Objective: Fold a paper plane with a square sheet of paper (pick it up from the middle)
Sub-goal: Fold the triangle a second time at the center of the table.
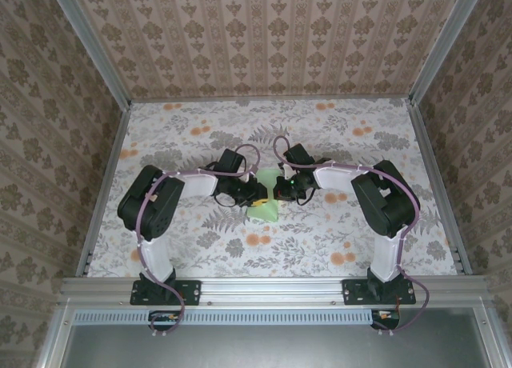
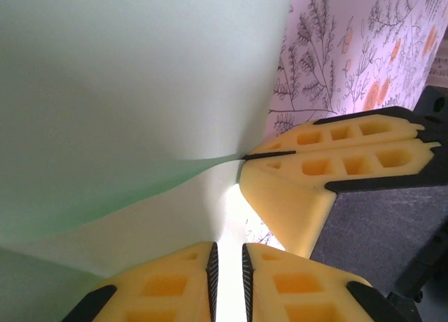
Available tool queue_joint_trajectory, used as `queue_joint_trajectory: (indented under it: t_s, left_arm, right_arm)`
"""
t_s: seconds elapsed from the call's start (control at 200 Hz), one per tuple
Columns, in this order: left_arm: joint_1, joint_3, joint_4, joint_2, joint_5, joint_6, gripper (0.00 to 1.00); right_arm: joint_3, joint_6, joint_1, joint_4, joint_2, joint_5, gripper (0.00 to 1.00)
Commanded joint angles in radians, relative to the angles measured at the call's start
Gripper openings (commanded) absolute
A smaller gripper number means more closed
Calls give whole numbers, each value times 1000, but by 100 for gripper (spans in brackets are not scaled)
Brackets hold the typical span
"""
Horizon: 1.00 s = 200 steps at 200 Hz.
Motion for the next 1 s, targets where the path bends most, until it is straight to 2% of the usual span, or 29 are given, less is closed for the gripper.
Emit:
queue_joint_trajectory:
  t_s: [0.0,0.31,0.995]
  left_arm:
    - [-13,41,-108,-11,-56,66,19]
    - [-29,56,-117,26,-57,67,16]
    - [-29,55,-131,51,-58,63,15]
  right_arm:
    - [18,-9,-3,-51,16,31,3]
    - [21,-7,-1,-56,18,29,3]
    - [25,-9,-1,-62,30,29,3]
